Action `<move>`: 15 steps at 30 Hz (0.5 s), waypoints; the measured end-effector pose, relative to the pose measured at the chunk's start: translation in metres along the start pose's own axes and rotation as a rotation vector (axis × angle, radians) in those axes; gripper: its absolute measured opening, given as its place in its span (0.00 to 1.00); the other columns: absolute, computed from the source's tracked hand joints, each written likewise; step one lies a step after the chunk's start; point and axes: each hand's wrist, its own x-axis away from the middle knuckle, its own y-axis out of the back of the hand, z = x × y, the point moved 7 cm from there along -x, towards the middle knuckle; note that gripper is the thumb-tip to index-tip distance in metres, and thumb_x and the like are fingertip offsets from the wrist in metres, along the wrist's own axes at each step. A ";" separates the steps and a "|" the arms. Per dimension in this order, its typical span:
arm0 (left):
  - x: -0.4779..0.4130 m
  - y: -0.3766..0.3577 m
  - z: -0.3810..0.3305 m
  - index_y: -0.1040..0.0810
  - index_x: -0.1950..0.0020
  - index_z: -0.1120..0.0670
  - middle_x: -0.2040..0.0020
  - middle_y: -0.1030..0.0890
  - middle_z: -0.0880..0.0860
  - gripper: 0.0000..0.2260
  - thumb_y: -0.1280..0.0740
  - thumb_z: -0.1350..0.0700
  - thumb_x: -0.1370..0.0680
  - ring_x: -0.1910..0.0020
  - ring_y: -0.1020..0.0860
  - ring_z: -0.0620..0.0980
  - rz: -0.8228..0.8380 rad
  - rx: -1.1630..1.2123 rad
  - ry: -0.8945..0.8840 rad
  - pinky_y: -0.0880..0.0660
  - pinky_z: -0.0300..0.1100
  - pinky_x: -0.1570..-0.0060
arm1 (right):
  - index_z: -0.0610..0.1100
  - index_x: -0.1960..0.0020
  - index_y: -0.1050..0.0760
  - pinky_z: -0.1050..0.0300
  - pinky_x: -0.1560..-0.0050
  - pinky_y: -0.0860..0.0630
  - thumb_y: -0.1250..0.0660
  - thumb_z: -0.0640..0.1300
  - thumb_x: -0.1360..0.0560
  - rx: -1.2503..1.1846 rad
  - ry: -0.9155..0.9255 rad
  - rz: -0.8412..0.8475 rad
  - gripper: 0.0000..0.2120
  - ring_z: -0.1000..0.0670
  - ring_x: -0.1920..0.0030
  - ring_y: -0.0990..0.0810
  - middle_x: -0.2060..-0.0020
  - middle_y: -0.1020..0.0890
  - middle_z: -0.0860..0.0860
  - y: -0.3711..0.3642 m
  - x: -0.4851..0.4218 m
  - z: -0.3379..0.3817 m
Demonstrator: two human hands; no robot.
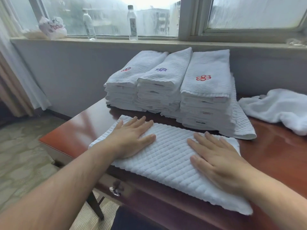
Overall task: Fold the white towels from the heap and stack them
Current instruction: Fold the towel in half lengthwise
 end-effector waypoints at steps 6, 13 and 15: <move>-0.003 -0.005 0.000 0.59 0.21 0.31 0.19 0.58 0.39 0.37 0.63 0.23 0.29 0.20 0.60 0.41 -0.011 -0.041 -0.005 0.63 0.53 0.22 | 0.62 0.22 0.39 0.58 0.22 0.64 0.52 0.61 0.19 -0.191 -0.013 -0.179 0.26 0.66 0.24 0.60 0.21 0.48 0.64 0.009 0.008 -0.001; -0.003 -0.006 -0.002 0.60 0.21 0.32 0.19 0.59 0.40 0.38 0.65 0.23 0.30 0.20 0.60 0.42 -0.023 -0.069 -0.015 0.63 0.54 0.22 | 0.51 0.25 0.31 0.49 0.25 0.41 0.34 0.45 0.23 -0.643 -0.461 -0.568 0.27 0.49 0.24 0.38 0.24 0.33 0.50 0.016 0.045 -0.038; -0.003 -0.005 -0.003 0.60 0.21 0.33 0.19 0.58 0.40 0.38 0.65 0.23 0.30 0.20 0.60 0.42 -0.030 -0.069 -0.013 0.63 0.54 0.22 | 0.46 0.30 0.26 0.53 0.41 0.26 0.32 0.39 0.24 -1.086 -0.540 -0.655 0.21 0.50 0.37 0.22 0.36 0.20 0.50 0.011 0.062 -0.046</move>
